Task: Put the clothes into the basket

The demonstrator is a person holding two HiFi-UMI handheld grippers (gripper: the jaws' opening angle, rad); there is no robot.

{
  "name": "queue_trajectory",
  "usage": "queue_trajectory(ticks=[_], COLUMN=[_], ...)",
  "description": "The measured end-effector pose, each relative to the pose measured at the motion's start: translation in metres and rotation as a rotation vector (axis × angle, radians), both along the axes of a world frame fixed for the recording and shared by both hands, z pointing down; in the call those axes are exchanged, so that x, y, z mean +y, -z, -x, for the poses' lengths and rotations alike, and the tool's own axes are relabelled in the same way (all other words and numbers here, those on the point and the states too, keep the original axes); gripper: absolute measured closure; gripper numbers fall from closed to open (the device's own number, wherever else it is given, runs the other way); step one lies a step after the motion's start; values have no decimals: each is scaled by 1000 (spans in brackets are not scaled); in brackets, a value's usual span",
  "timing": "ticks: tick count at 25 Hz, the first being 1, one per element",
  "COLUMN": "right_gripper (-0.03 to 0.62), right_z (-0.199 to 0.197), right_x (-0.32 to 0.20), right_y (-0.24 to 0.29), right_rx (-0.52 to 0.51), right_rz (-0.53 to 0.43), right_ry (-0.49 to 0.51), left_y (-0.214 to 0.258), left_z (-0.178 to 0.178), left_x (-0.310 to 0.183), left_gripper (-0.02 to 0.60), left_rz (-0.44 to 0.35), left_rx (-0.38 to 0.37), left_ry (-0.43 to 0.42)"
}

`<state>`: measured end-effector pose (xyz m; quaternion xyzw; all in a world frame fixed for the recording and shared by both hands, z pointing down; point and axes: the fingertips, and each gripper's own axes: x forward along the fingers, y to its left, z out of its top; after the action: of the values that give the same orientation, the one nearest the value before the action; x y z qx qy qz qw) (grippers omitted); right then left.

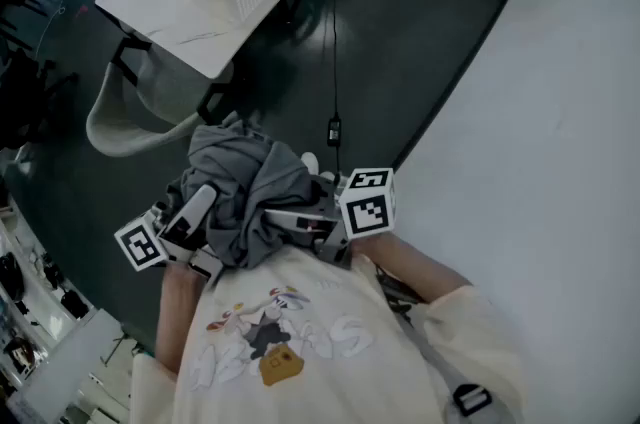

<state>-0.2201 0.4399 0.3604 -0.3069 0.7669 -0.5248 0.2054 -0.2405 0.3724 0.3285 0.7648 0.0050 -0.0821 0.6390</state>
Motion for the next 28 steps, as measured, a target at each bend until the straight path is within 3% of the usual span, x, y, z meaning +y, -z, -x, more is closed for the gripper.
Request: queue_trajectory(ticks=[16, 28], right_gripper=[301, 301], right_z=[-2, -39], right_x=[5, 9], right_y=[0, -5], right_rx=[-9, -43], right_rz=[16, 4], right_ry=[10, 13], left_y=[-1, -5], left_z=[-2, -39], left_x=[4, 9], left_gripper=[135, 135], left_rz=[18, 6], left_rx=[-3, -24], left_ry=[8, 22])
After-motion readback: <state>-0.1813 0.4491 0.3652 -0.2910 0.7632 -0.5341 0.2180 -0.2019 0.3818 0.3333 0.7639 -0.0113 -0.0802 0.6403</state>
